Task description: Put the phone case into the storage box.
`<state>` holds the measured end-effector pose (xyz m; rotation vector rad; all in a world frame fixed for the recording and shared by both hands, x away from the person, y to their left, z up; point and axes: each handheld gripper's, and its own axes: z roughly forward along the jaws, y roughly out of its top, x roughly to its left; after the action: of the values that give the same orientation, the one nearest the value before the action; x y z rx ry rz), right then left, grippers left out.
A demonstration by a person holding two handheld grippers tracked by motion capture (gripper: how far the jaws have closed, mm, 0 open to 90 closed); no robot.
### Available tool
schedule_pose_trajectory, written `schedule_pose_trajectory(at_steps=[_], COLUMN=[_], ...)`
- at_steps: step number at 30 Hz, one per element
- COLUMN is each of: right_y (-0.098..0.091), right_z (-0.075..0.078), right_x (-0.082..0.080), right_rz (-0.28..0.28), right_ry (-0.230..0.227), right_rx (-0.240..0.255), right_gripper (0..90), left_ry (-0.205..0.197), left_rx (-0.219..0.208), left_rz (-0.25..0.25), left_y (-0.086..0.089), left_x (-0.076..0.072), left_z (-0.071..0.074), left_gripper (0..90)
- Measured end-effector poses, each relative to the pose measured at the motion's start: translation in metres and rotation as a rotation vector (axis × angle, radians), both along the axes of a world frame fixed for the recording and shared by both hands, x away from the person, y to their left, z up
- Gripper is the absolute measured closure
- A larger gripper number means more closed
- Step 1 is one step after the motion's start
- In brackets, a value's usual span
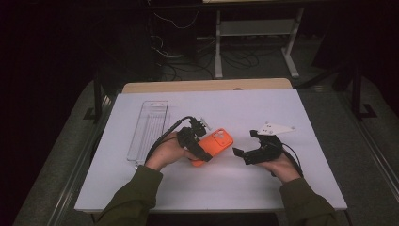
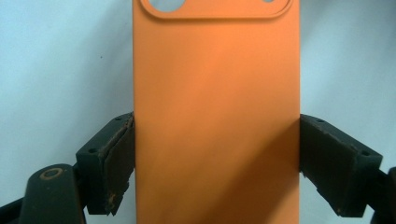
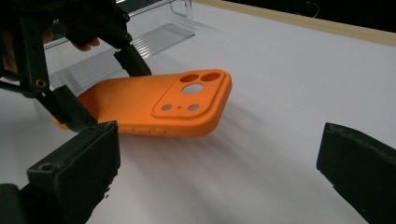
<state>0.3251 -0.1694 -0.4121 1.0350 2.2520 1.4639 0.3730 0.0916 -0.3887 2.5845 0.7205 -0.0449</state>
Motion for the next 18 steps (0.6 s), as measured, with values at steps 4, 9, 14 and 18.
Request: schedule_pose_trajectory(at_steps=[4,9,14,18], right_y=[0.002,0.005,0.007,0.009], right_z=[0.001,0.001,0.001,0.0], right_x=[0.005,0.01,0.015,0.018], right_rz=[-0.006,-0.01,-0.016,-0.023], right_ry=[-0.006,-0.01,-0.009,-0.013], right_rx=[0.009,0.018,0.032,0.04], right_gripper=[0.0,0.0,0.0,0.0], left_ry=[-0.001,0.0,-0.003,0.002], left_rx=[0.0,0.001,0.008,0.007], left_rz=[0.0,-0.001,-0.01,-0.005], left_y=[0.0,-0.001,-0.001,-0.001], left_x=[0.0,0.0,0.001,0.0], left_z=[0.0,-0.001,-0.002,-0.002], left_gripper=[16.4,16.4,16.4,16.4])
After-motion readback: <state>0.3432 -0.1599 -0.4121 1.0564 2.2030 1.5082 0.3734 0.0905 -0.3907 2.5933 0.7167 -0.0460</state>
